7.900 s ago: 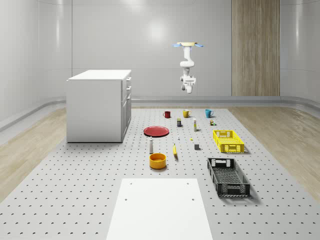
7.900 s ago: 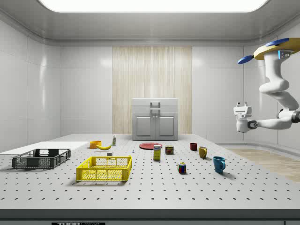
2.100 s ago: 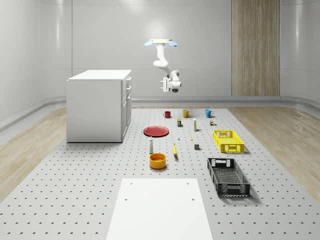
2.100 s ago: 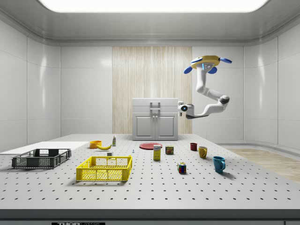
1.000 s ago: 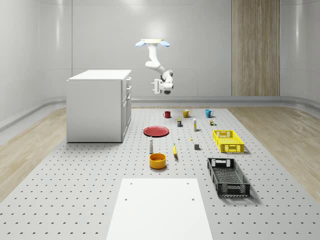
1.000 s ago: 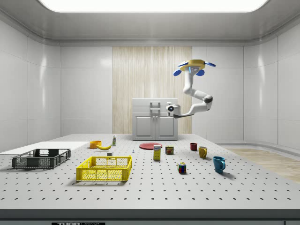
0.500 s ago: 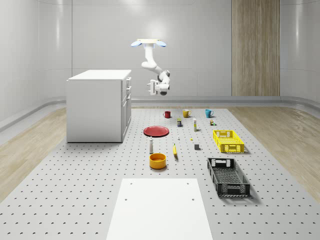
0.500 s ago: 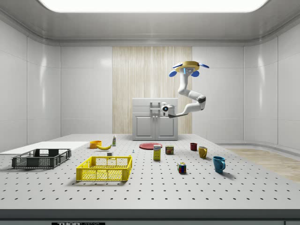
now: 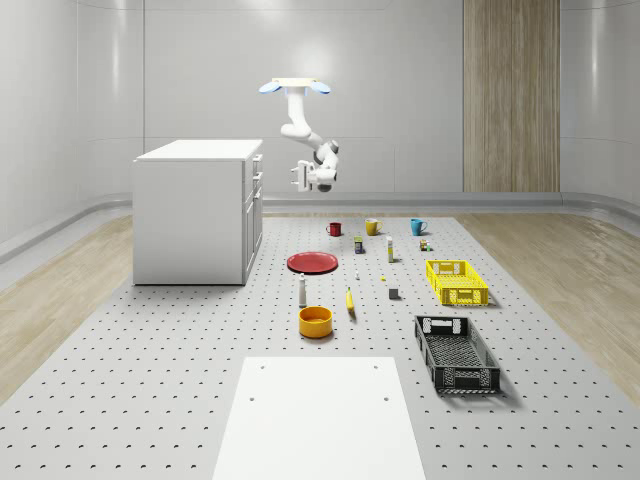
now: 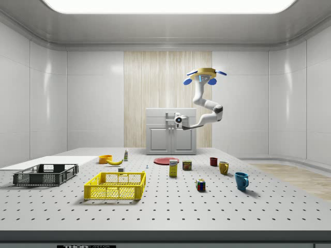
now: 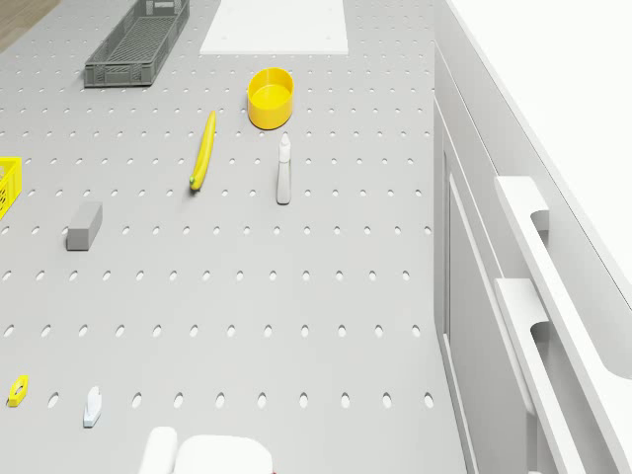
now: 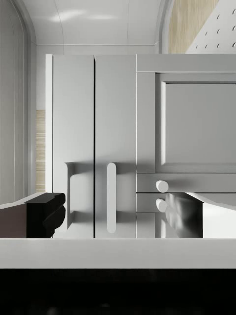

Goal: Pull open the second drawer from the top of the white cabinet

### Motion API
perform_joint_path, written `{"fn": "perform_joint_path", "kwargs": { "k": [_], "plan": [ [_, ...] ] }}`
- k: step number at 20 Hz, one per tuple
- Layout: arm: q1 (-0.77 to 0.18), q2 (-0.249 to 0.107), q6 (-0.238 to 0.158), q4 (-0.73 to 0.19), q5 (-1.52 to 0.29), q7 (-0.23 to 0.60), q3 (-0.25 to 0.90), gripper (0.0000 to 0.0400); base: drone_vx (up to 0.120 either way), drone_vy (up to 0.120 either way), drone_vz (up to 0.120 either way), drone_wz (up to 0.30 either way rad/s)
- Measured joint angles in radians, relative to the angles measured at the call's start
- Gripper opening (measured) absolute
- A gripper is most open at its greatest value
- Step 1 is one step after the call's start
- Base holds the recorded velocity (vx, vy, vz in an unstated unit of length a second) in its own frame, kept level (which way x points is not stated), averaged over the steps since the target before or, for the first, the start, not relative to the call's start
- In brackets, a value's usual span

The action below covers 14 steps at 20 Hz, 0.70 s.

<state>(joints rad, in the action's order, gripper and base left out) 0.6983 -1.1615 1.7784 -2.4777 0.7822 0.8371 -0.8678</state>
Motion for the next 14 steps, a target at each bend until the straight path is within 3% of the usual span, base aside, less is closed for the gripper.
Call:
{"fn": "perform_joint_path", "kwargs": {
  "k": [14],
  "plan": [
    [0.036,0.006,0.139,-0.084,0.096,-0.027,0.107,0.0300,0.000,0.000,0.000,0.000]
  ]
}}
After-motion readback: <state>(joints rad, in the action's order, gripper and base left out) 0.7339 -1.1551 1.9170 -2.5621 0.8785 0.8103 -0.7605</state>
